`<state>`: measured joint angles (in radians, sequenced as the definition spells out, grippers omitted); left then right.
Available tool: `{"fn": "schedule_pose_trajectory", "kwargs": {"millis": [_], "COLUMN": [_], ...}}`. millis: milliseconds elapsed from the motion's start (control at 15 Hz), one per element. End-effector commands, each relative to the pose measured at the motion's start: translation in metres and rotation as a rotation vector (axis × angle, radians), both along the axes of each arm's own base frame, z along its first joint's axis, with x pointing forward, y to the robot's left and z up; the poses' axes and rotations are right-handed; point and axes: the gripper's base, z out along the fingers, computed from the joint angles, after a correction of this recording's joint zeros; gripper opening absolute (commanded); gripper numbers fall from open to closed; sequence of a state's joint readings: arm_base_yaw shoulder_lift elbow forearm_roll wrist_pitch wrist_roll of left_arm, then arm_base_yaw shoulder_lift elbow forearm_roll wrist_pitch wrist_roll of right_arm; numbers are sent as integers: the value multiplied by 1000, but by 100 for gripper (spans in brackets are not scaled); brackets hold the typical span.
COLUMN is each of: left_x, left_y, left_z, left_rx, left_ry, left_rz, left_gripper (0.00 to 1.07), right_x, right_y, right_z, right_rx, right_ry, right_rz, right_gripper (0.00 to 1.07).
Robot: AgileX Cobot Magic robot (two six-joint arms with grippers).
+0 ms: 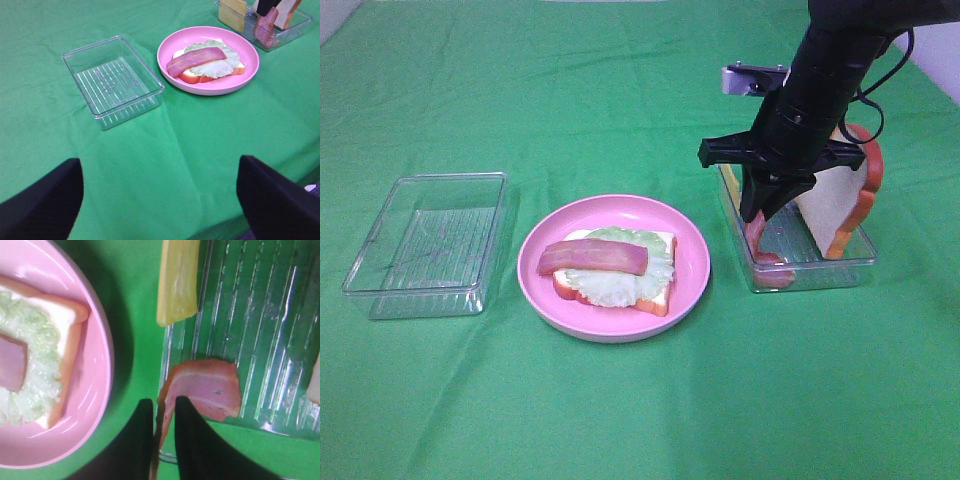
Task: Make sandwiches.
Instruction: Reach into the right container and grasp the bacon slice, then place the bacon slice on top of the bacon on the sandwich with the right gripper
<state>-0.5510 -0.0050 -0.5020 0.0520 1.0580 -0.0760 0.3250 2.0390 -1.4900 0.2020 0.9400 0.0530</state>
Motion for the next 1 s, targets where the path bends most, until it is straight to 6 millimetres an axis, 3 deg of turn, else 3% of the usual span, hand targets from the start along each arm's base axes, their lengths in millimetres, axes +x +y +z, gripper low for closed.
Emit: {"fn": "schedule_pose_trajectory", "kwargs": {"millis": [67,467,667,1000], "left_x": [-3,-3,-3,-3], "left_y": [1,1,1,1], "left_z": [0,0,0,0], "left_rx": [-20,-20,-20,-20], "left_ry": [-24,-24,-24,-24], "left_rz": [-12,-12,-12,-12], "left_gripper": [79,79,79,79], "right_x": [-2,-3,-10,-33], "right_y": [1,2,1,3], "right_z": [-1,13,52,94], "right_rx": [-4,-11,30,134], "right_ry": [21,68,11,4], "right_rz": [0,24,26,107], "right_gripper": [3,0,0,0]}}
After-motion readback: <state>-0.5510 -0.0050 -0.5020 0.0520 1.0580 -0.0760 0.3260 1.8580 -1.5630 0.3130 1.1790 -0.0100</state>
